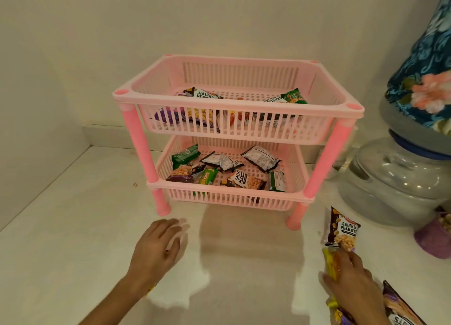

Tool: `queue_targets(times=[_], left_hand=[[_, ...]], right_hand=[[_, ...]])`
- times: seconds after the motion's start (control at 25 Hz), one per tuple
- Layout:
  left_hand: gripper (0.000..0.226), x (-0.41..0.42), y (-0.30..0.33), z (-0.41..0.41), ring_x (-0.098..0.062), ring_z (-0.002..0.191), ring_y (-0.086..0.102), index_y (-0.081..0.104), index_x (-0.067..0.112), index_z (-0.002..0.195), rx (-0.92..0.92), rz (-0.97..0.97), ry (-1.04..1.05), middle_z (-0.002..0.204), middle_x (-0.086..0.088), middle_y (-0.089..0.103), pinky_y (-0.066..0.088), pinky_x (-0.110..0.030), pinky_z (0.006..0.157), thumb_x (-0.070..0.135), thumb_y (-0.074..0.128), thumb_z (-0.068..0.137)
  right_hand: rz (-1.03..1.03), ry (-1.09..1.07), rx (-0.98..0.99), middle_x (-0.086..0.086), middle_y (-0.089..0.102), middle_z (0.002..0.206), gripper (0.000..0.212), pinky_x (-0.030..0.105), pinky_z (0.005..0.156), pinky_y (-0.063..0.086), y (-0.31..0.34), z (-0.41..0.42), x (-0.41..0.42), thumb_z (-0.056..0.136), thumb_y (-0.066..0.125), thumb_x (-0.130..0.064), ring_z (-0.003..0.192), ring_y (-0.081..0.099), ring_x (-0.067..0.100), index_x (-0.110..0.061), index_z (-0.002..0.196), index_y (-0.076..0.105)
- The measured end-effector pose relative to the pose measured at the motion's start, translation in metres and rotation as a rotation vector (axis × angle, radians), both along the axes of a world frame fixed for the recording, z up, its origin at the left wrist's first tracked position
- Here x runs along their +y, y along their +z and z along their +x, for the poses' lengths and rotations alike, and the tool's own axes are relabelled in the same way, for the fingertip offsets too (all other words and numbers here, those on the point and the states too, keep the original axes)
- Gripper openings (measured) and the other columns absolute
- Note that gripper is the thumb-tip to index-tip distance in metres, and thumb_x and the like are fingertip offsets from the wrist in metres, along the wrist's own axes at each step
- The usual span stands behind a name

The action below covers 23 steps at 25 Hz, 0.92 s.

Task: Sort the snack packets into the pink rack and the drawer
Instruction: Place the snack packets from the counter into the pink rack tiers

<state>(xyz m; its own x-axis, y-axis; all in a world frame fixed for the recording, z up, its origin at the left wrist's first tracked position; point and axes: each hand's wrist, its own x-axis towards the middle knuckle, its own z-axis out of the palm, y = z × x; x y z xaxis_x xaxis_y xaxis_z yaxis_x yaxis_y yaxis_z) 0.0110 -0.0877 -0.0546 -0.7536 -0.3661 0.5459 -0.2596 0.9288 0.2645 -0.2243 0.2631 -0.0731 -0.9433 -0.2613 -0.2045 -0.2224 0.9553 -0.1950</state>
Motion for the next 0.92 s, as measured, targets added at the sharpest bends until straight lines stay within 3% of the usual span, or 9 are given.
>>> queue_targets(times=[0.08,0.2,0.32,0.48,0.56,0.68,0.8,0.92], left_hand=[[0.038,0.001,-0.021,0.02,-0.022,0.097,0.064,0.071,0.016,0.1,-0.133,0.068,0.099,0.111,0.001,0.068,0.053,-0.026,0.072,0.037,0.047,0.079],[0.057,-0.003,-0.052,0.042,-0.028,0.104,0.062,0.061,0.017,0.118,-0.366,0.232,0.266,0.125,-0.003,0.061,0.056,-0.035,0.075,0.051,0.051,0.073],[0.073,0.001,-0.056,0.048,-0.026,0.109,0.056,0.046,0.018,0.135,-0.42,0.365,0.398,0.132,-0.001,0.053,0.052,-0.034,0.075,0.052,0.059,0.072],[0.061,0.011,-0.04,0.043,-0.014,0.099,0.057,0.039,0.029,0.136,-0.48,0.382,0.435,0.112,0.009,0.06,0.043,-0.023,0.066,0.05,0.055,0.081],[0.052,0.011,-0.029,0.04,-0.012,0.091,0.057,0.045,0.032,0.128,-0.471,0.366,0.404,0.101,0.011,0.059,0.047,-0.024,0.064,0.05,0.054,0.08],[0.057,0.01,0.006,0.031,-0.013,0.101,0.054,0.04,0.034,0.134,-0.426,0.331,0.292,0.116,0.011,0.056,0.048,-0.024,0.074,0.047,0.059,0.081],[0.059,0.011,0.066,0.016,-0.015,0.099,0.056,0.044,0.031,0.134,-0.208,0.279,0.165,0.119,0.007,0.059,0.049,-0.03,0.076,0.042,0.068,0.08],[0.062,0.01,0.137,0.0,-0.018,0.094,0.061,0.052,0.023,0.131,0.031,0.183,0.043,0.114,0.001,0.064,0.05,-0.032,0.073,0.047,0.067,0.076]], right_hand=[[-0.026,-0.019,-0.04,0.003,0.029,0.144,0.072,0.042,0.093,0.045,-0.004,0.002,0.0,0.077,0.057,-0.049,0.113,0.053,0.035,-0.038,0.139,0.022],[-0.024,-0.001,-0.022,0.003,0.025,0.146,0.067,0.039,0.096,0.044,-0.006,0.003,0.0,0.079,0.056,-0.041,0.111,0.053,0.034,-0.04,0.139,0.025],[-0.028,0.046,0.041,0.0,0.03,0.146,0.051,0.035,0.091,0.047,-0.009,0.007,-0.003,0.086,0.053,-0.033,0.106,0.058,0.028,-0.037,0.135,0.038],[-0.066,0.113,0.06,-0.002,0.033,0.146,0.048,0.032,0.088,0.05,-0.007,0.01,-0.007,0.086,0.054,-0.03,0.106,0.063,0.021,-0.035,0.133,0.045],[-0.072,0.199,0.035,-0.004,0.029,0.149,0.056,0.027,0.089,0.049,0.003,0.008,-0.011,0.084,0.057,-0.03,0.116,0.057,0.015,-0.039,0.136,0.039],[-0.142,0.362,0.051,-0.007,0.036,0.144,0.069,0.024,0.085,0.048,0.028,0.005,-0.02,0.077,0.069,-0.029,0.121,0.051,0.013,-0.038,0.138,0.038],[-0.307,0.479,0.034,-0.014,0.051,0.129,0.073,0.021,0.081,0.045,0.074,0.004,-0.035,0.067,0.081,-0.029,0.103,0.056,0.007,-0.037,0.131,0.048],[-0.454,0.593,0.072,-0.028,0.054,0.118,0.071,0.024,0.083,0.052,0.137,0.009,-0.056,0.064,0.084,-0.034,0.098,0.06,0.001,-0.048,0.123,0.048]])
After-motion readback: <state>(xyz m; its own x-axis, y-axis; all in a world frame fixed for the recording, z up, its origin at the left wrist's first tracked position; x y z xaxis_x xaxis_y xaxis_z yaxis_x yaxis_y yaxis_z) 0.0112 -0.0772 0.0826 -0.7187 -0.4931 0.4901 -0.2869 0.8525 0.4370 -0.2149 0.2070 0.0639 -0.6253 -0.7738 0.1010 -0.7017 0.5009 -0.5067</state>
